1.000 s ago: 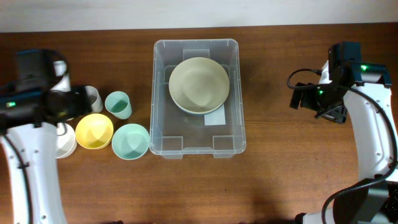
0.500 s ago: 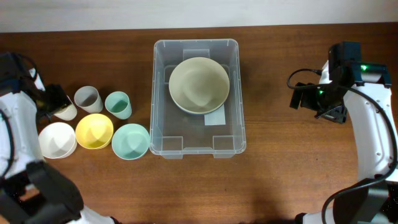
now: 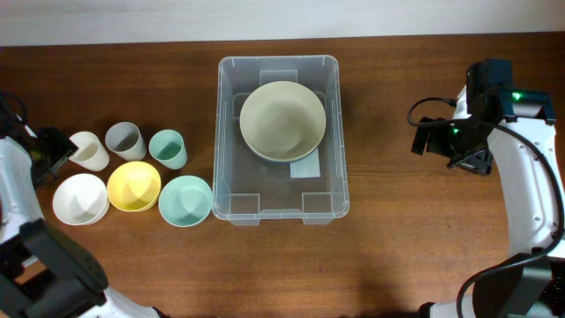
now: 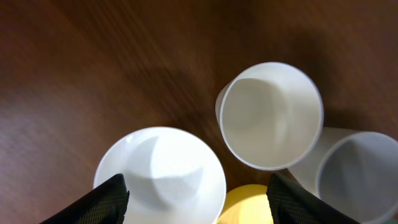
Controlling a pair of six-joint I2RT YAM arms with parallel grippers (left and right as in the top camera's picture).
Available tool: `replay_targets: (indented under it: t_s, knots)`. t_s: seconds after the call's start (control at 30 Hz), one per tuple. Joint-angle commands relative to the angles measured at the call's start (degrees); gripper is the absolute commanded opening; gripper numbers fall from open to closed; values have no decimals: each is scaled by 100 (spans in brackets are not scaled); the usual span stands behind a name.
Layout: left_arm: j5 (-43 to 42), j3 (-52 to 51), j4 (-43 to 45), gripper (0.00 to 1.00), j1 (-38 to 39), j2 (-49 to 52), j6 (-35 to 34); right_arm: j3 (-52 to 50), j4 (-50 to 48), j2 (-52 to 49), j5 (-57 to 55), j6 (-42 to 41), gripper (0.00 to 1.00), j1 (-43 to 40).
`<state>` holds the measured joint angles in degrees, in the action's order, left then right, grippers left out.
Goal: Pack container
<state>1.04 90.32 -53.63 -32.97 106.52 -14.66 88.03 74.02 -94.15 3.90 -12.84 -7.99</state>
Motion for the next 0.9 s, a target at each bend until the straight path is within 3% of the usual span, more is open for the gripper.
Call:
replay_targets:
  t_s: [0.0, 0.43, 0.47, 0.57, 0.87]
  knots:
    - [20, -7, 66, 73, 7, 461, -186, -20, -13, 2, -116, 63, 99, 0]
    - [24, -9, 407, 72, 28, 938, -828, -20, -9, 2, -114, 63, 99, 0]
    - [24, -9, 437, 68, 35, 944, -828, -20, -9, 2, -114, 63, 99, 0]
    - [22, -9, 538, 42, 74, 970, -828, -20, -9, 2, -114, 63, 99, 0]
    - [26, -9, 802, 20, 387, 984, -828, -20, 4, 2, -114, 61, 99, 0]
